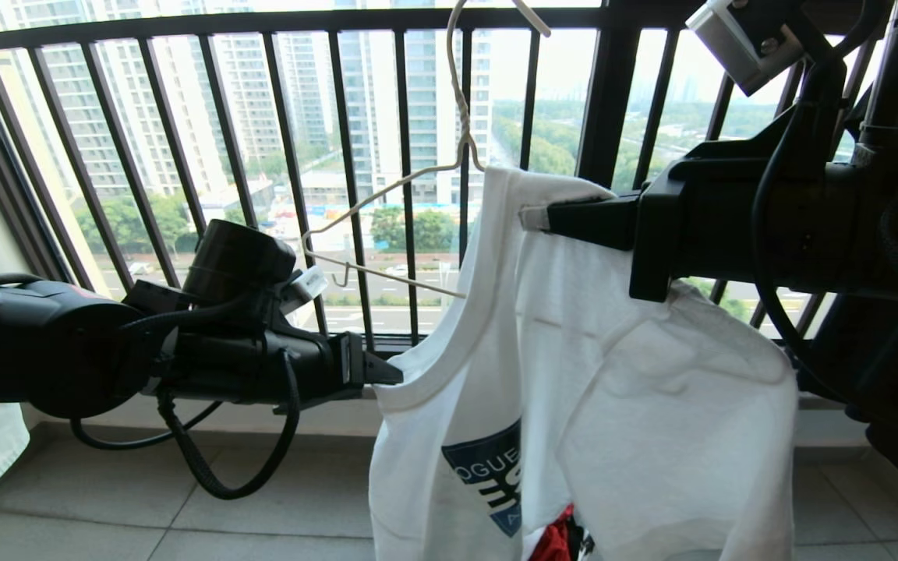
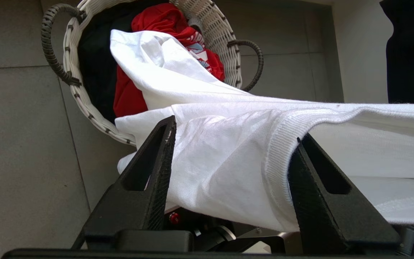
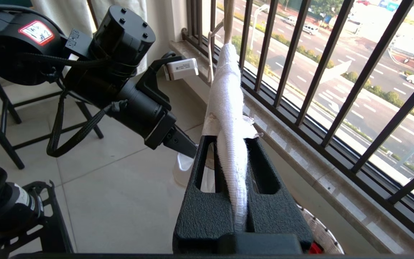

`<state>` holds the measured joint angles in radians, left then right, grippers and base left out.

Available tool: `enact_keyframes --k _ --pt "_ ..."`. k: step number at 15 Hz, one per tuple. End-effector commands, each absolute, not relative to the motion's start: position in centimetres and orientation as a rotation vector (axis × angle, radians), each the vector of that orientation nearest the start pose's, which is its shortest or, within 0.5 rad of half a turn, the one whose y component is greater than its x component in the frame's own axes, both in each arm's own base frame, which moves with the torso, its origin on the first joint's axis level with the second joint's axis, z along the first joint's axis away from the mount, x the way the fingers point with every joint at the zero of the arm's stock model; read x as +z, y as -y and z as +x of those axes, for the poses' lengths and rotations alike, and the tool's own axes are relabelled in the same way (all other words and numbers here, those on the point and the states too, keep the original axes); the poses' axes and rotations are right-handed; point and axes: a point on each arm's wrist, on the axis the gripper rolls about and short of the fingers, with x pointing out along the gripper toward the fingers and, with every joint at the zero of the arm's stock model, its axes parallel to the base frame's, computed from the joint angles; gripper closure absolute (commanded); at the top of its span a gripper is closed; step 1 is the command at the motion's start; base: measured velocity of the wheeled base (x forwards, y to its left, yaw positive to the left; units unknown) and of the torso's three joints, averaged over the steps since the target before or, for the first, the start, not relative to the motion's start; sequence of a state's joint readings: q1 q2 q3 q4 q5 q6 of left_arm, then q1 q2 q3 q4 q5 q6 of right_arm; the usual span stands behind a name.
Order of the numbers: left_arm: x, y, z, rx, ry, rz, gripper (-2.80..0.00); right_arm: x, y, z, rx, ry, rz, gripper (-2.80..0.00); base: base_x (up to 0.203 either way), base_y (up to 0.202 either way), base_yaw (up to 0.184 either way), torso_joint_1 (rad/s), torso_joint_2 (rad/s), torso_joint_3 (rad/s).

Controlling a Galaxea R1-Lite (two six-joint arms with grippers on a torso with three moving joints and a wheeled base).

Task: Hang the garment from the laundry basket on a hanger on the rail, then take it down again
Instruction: Hang the clothes on the clothes rack

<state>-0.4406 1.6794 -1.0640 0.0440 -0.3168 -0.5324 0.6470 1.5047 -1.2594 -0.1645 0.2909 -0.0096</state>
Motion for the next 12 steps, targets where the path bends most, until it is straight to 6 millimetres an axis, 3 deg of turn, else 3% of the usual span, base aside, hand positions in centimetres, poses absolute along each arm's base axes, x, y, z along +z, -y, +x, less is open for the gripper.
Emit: enact_keyframes --k 1,3,8,12 --pt "19.7 13.4 26.8 -0.529 -0.85 -0.448 0.0 32.1 -16.8 21.1 0.94 -0.08 -0.025 0.0 0.0 0.0 0.0 0.0 0.0 0.0" --pt "19.9 13.2 26.9 -0.524 -0.839 -0.451 0.0 32.1 -16.8 21.1 0.94 -0.08 -0.025 0.0 0.0 0.0 0.0 0.0 0.0 0.0" --pt "21.3 10.4 27.9 -0.462 -0.756 -0.457 0.0 32.2 -16.6 20.9 0.939 -0.064 -0.022 0.0 0.0 0.0 0.0 0.0 0.0 0.0" --pt "21.2 8.9 28.9 -0.419 -0.738 -0.452 0.0 32.2 -16.5 20.8 0.937 -0.047 -0.019 0.0 0.0 0.0 0.0 0.0 0.0 0.0"
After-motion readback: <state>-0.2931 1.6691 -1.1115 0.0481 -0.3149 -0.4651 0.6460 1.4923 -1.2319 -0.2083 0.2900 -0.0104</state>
